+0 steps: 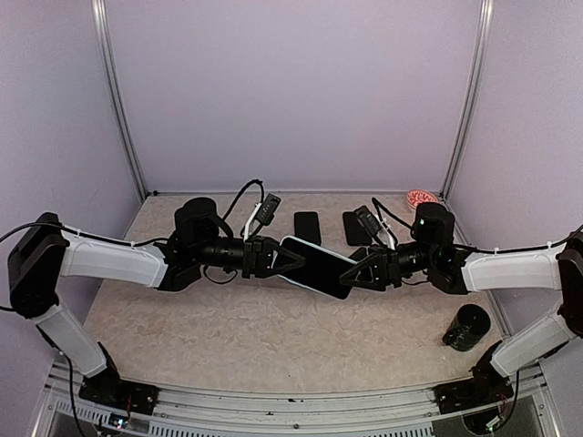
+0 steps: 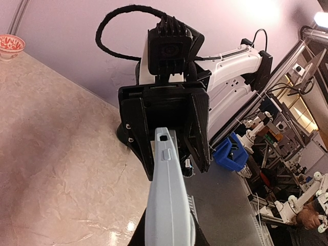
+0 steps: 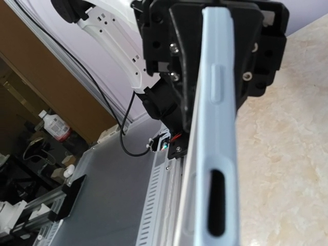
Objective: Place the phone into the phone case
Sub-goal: Press the bottom corners of the phone case.
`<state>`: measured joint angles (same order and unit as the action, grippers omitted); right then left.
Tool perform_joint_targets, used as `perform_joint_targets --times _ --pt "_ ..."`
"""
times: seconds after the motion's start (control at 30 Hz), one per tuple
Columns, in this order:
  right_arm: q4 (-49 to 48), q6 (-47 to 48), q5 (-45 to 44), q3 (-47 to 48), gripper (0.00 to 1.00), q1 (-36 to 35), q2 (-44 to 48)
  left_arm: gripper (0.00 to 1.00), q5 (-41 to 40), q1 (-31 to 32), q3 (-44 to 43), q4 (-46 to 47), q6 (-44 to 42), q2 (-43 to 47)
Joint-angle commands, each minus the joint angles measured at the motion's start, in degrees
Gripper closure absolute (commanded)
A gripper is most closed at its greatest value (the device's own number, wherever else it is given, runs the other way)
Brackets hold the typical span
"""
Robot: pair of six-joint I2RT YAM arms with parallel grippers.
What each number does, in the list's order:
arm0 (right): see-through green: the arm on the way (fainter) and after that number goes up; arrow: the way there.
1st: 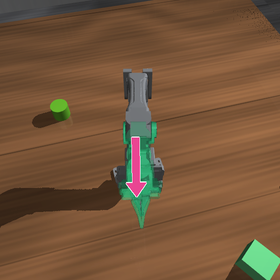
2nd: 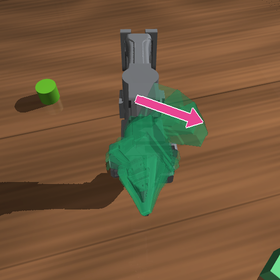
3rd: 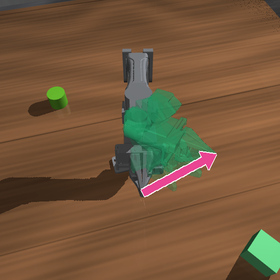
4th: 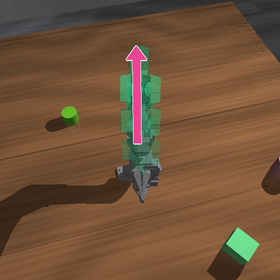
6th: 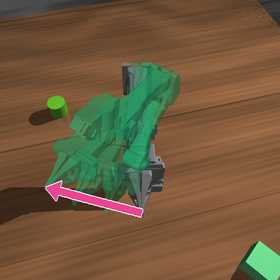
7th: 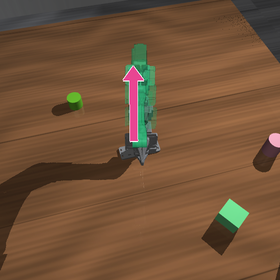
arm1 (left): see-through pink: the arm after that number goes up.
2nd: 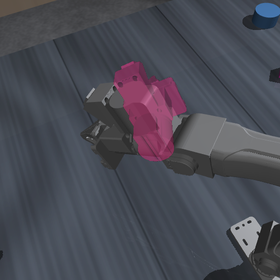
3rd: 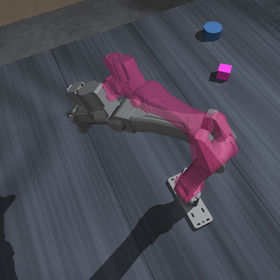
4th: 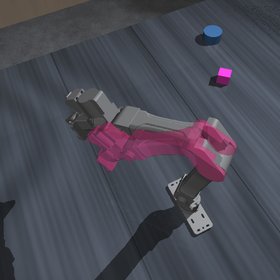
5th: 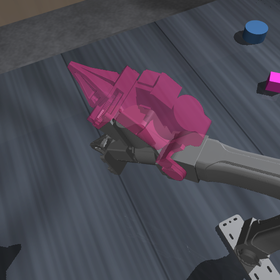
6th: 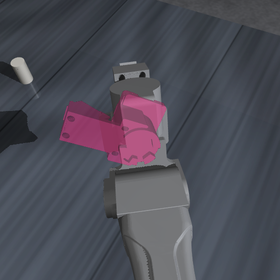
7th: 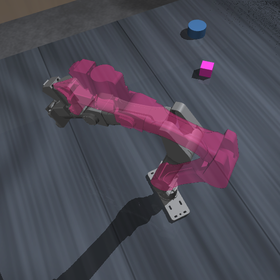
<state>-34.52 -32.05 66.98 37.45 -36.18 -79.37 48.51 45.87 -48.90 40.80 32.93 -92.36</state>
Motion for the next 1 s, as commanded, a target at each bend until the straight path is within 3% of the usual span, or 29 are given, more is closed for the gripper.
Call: perform_joint_targets --times 0.0,0.67,0.77,0.83,0.97 --pt "-3.57 -0.09 3.74 1.00 0.52 -0.20 1.21 1.00 -2.14 -0.07 0.52 2.14 -0.37 0.77" --pt "-10.99 -4.28 9.12 -0.68 0.53 -0.20 1.98 1.00 -0.63 -1.68 1.39 1.78 -0.06 1.20" --pt "-11.54 -4.23 8.84 -1.44 0.62 -0.19 2.31 1.00 -0.51 -1.96 1.47 1.42 -0.31 1.56" --pt "-11.64 -4.26 8.93 -1.38 0.75 -0.20 2.02 1.00 -0.50 -1.95 1.65 1.40 -0.24 1.63" --pt "-12.34 -5.01 9.14 -1.16 0.85 -0.20 1.28 1.00 -0.83 -1.67 2.25 1.86 0.05 1.97"
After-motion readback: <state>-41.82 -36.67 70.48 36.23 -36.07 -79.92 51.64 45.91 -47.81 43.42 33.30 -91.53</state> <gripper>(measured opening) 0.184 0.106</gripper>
